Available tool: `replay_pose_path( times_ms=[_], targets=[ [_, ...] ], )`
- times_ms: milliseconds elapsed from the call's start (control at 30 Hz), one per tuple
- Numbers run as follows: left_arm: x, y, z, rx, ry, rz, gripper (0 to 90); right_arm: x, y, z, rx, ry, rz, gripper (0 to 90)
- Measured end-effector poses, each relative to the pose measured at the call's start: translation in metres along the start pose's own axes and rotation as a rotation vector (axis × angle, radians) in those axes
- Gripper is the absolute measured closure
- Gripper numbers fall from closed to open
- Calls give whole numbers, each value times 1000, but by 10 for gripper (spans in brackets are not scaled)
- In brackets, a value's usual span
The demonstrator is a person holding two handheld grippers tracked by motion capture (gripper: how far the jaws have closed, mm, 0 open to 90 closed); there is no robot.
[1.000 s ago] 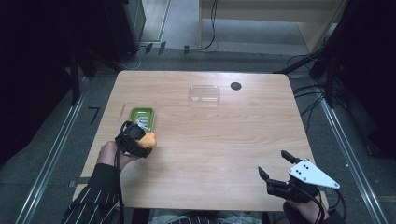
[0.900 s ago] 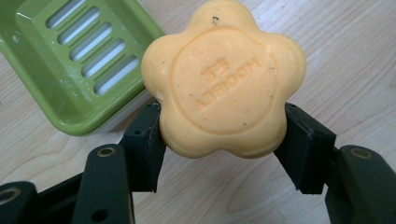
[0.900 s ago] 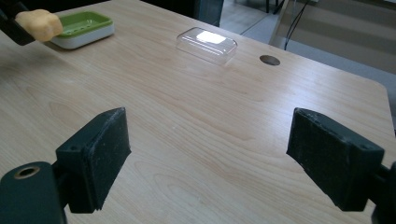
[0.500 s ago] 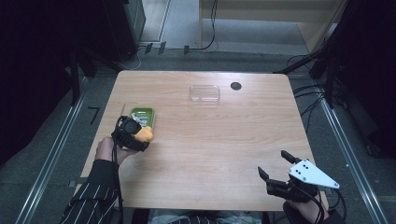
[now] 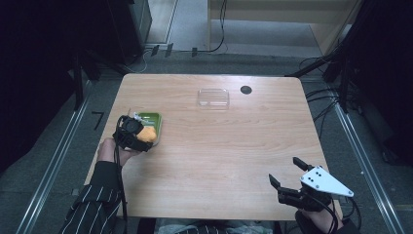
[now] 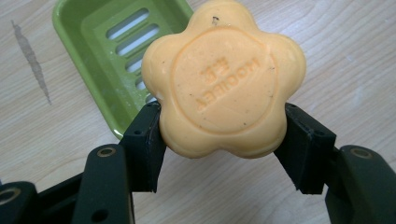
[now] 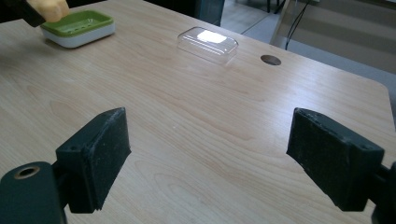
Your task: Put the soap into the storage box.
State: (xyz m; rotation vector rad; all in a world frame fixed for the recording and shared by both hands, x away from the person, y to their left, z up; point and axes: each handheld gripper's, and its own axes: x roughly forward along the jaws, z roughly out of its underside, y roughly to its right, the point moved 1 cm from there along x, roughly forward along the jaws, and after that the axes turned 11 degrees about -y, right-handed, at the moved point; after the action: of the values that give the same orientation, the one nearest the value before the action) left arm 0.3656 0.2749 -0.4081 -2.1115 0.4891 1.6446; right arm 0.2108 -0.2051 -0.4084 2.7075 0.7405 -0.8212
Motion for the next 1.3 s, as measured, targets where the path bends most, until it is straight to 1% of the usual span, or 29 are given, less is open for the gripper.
replay_pose_path(
  times_ms=[100, 300, 433, 567, 667, 867, 1000, 1300],
  targets=[
    [1, -3, -2, 1, -5, 3, 398, 0, 0, 0, 2, -1, 1, 134],
    [-1, -7, -8, -13, 2, -1, 398, 0, 0, 0, -1, -2, 0, 134],
    [-2, -9, -12, -21, 15, -1, 398, -1, 0, 1, 2, -2, 2, 134],
    [-1, -11, -15, -19, 8, -5, 397, -1, 0, 1, 2, -3, 3, 134],
    [2, -15, -18, -39, 12, -7, 397, -1, -1, 1, 0, -3, 2, 134],
    [5, -21, -20, -54, 3, -8, 397, 0, -1, 0, -4, -2, 0, 134],
    [7, -25, -24, -69, 9, -4, 397, 0, -1, 0, -4, -3, -1, 134],
    [13, -33, -29, -81, -9, -13, 397, 0, -1, 0, -5, -3, -2, 134]
  ],
)
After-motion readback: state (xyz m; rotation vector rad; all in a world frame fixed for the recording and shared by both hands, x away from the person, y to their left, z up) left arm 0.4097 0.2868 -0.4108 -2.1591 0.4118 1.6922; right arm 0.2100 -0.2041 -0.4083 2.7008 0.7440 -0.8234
